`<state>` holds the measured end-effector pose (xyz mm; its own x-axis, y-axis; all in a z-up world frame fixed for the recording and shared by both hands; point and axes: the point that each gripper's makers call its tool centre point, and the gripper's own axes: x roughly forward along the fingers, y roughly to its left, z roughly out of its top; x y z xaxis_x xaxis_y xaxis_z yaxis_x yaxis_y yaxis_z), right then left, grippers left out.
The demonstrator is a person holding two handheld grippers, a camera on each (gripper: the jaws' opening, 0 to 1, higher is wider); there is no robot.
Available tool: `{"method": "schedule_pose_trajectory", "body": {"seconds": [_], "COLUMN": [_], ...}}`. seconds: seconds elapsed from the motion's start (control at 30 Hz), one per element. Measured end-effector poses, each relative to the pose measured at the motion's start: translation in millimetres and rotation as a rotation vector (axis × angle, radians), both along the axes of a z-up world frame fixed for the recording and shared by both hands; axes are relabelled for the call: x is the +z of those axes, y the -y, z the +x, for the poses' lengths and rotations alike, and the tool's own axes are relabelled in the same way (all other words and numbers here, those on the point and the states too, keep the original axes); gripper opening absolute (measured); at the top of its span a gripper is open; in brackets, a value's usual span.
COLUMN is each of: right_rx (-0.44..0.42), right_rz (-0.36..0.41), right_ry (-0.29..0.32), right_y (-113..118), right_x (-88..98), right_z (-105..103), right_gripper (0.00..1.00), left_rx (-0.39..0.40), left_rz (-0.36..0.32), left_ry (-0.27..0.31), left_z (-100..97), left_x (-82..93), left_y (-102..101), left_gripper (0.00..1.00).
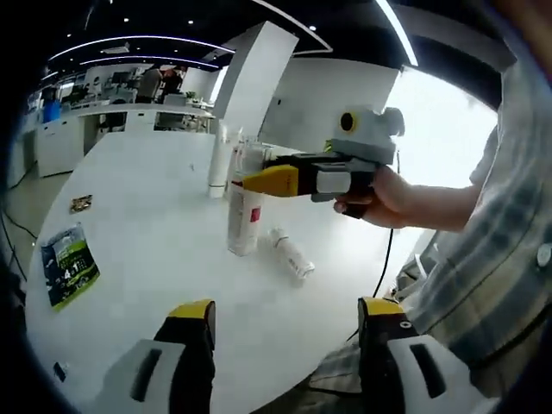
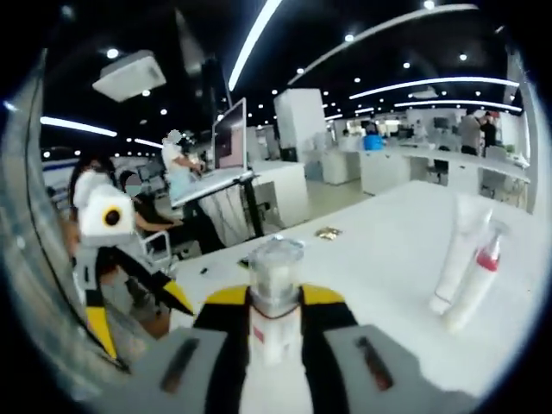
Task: Arrange the skincare products in the storage area until every visible bottle or jar stands upright without overlapping.
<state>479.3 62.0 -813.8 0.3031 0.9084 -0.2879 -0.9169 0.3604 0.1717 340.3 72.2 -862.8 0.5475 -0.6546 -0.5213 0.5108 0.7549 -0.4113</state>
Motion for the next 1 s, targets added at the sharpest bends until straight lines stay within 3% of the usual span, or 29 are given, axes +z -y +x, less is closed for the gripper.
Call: {"method": "schedule_pose_trajectory", "body": {"seconds": [0.2,0.4,0.6,0.73,1.0], "right_rx": [-0.101,-0.179,-0.247,-0.281,-0.301], "right_rz": [0.012,-0.055,-0.062,-0.039,-0.077], "right_ry": [0.01,0.065,0.074,0.036,0.093], "right_y": [13,27,37,41,46], "right_x": [-5.4,-22.3,-40.1,-51.1,-65.4], "right_z": [39,76,109,126,146], "right_gripper": [0.19,0.19,0.19,0.2,0.2], "left_rx": [0.055,0.121,0.132,0.139,0.178], "left_rz": [0.001,-0.023,-0.014,-0.021,-0.011], "left_ry": [0.015,0.041,0.073,0.073,0.085], "left_z": [-3.0,2.3,4.3,4.7,7.7], "left_x": [2.4,6.8,10.3,11.9,19.9], "left_y": [-7,-15,-17,-20,-34], "left_gripper": [0.85,0.98,0.99,0.99,1.0]}}
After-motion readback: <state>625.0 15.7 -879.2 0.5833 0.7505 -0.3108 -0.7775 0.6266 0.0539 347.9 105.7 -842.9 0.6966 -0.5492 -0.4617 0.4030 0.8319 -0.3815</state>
